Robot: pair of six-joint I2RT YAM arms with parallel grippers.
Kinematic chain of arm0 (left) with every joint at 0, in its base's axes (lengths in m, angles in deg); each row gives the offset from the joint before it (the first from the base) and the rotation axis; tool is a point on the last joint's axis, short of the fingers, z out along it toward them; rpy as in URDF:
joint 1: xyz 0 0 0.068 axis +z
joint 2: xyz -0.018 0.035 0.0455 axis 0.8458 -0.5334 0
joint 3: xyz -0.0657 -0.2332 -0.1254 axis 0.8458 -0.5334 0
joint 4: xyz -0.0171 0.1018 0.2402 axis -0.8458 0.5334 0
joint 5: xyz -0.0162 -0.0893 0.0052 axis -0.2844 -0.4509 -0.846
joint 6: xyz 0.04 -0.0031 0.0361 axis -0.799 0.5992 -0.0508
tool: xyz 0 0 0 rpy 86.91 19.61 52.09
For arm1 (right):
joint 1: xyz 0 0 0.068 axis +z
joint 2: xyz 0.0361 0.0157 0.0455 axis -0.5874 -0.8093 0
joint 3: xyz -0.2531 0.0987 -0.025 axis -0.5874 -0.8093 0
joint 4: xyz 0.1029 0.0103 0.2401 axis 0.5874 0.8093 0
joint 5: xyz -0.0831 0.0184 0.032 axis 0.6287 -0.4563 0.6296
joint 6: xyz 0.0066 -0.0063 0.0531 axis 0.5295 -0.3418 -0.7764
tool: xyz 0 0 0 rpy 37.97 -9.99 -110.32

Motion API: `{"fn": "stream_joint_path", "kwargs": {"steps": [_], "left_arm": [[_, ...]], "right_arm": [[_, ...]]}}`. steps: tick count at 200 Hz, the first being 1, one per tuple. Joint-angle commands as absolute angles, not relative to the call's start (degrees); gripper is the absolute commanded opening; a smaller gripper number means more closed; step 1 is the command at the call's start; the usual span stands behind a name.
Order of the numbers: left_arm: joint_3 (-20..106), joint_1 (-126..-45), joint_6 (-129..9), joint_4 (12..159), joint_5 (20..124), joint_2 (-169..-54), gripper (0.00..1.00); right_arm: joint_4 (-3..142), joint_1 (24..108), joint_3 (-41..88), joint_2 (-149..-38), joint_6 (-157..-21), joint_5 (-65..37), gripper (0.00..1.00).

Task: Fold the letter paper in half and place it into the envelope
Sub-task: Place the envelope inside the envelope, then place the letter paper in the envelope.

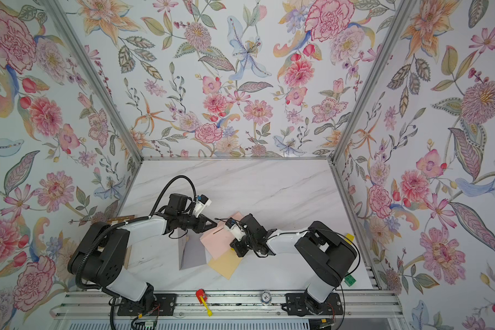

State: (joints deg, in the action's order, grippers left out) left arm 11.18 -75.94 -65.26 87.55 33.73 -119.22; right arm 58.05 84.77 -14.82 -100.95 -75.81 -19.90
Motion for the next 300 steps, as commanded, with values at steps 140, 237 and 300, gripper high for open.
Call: {"fn": "stream_joint_path", "kwargs": {"steps": [140, 237, 300], "left_arm": [[16.8, -69.11, -57.64, 80.23, 41.36, -128.48, 0.0], [7.22, -79.7, -47.0, 55.85, 30.75, -127.75, 0.0], [-0.95, -82.38, -39.95, 44.42, 33.86, -128.72, 0.0]], "right_arm": [[60.33, 84.87, -17.04, -103.82, -77.75, -16.98, 0.03], [57.25, 84.21, -18.19, -103.64, -78.87, -18.55, 0.03], [54.54, 84.15, -18.54, -104.29, -80.08, -19.04, 0.03]]}}
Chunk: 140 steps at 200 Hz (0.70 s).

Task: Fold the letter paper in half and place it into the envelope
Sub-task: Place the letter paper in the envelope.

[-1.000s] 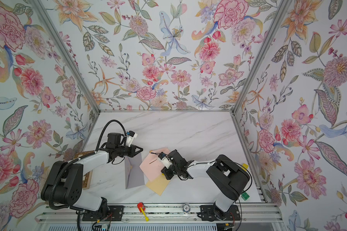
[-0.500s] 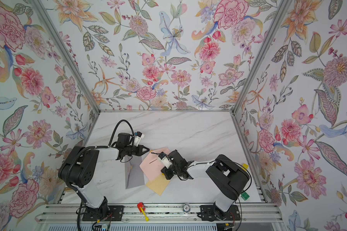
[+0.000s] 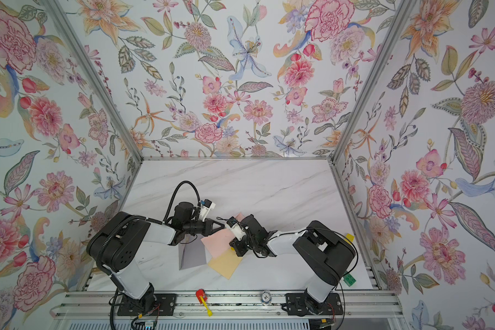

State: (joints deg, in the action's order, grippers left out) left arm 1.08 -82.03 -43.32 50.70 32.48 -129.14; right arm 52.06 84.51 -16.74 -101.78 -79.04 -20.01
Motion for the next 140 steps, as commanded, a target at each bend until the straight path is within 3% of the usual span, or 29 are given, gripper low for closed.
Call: {"fn": "stream_joint_path", "kwargs": {"steps": [1, 72, 140], "left_arm": [[-0.99, -82.37, -39.98, 44.41, 33.88, -128.81, 0.0], [-3.67, -82.38, -37.63, 39.67, 38.59, -134.17, 0.0], [1.1, -83.46, -48.55, 62.88, 49.6, -130.86, 0.0]], "right_arm": [[54.49, 84.14, -18.54, -104.3, -80.1, -19.03, 0.03], [51.38, 84.31, -19.58, -103.12, -80.28, -19.95, 0.05], [49.34, 84.76, -20.08, -100.8, -79.95, -22.05, 0.06]]}}
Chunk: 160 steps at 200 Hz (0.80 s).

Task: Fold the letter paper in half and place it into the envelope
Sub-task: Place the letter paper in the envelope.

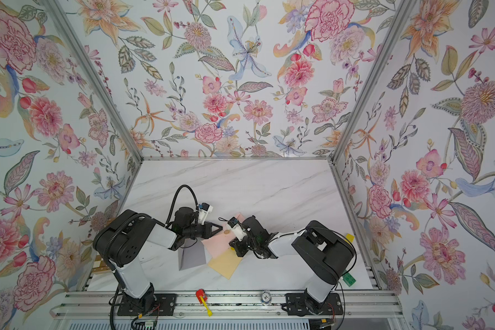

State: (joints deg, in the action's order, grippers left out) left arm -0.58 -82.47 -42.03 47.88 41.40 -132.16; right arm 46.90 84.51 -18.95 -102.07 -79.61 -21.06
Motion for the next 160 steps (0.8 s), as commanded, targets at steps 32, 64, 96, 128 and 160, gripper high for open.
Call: {"fn": "stream_joint_path", "kwargs": {"steps": [32, 64, 96, 128, 160], "left_arm": [[4.14, -85.2, -52.57, 71.21, 54.28, -130.58, 0.0], [6.04, -87.31, -53.53, 73.8, 57.17, -132.2, 0.0], [6.9, -88.96, -54.22, 76.22, 60.19, -132.94, 0.0], [6.58, -89.51, -54.73, 77.45, 62.39, -132.42, 0.0], [6.14, -89.87, -54.79, 77.02, 63.38, -132.24, 0.0]], "right_arm": [[49.63, 84.77, -19.15, -100.24, -79.84, -22.28, 0.06], [48.94, 84.79, -19.19, -100.37, -80.34, -22.36, 0.06], [47.08, 84.54, -18.94, -98.54, -82.3, -23.81, 0.05], [50.28, 81.7, -14.85, -96.54, -88.21, -24.61, 0.06], [56.19, 78.71, -9.41, -99.76, -89.74, -26.46, 0.06]]}}
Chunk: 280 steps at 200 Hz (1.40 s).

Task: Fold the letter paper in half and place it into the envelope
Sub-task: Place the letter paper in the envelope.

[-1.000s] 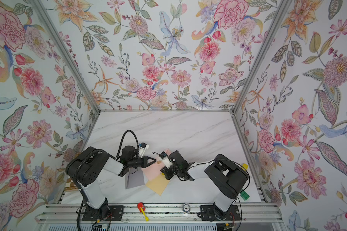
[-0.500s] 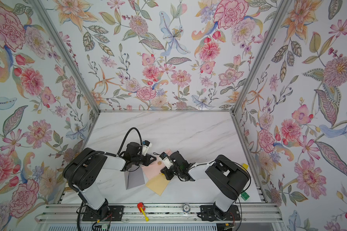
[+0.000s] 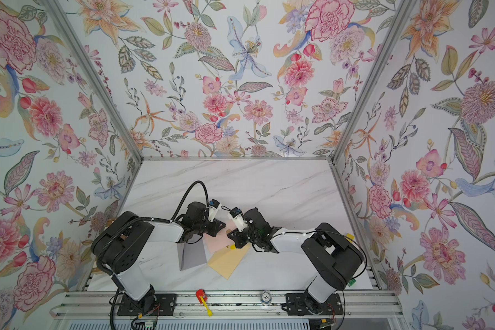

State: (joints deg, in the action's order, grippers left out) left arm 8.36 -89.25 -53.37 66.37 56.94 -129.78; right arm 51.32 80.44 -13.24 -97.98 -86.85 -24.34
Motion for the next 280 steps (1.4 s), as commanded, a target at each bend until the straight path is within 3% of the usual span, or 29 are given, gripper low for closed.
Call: {"fn": "stream_joint_path", "kwargs": {"steps": [1, 54, 135, 280], "left_arm": [[6.16, -89.86, -54.78, 77.02, 63.41, -132.24, 0.0], [5.31, -90.37, -54.68, 76.63, 64.36, -131.97, 0.0], [4.5, -91.0, -55.06, 76.3, 65.42, -131.35, 0.0], [-2.47, -95.22, -52.85, 65.02, 69.63, -126.41, 0.0]], "right_arm": [[56.28, 78.65, -9.27, -99.92, -89.72, -26.52, 0.06], [58.23, 78.29, -4.65, -107.73, -90.71, -28.38, 0.0], [56.09, 76.99, -7.73, -112.69, -96.53, -27.43, 0.0], [67.18, 70.97, -5.0, -119.09, -106.67, -30.73, 0.0]]}}
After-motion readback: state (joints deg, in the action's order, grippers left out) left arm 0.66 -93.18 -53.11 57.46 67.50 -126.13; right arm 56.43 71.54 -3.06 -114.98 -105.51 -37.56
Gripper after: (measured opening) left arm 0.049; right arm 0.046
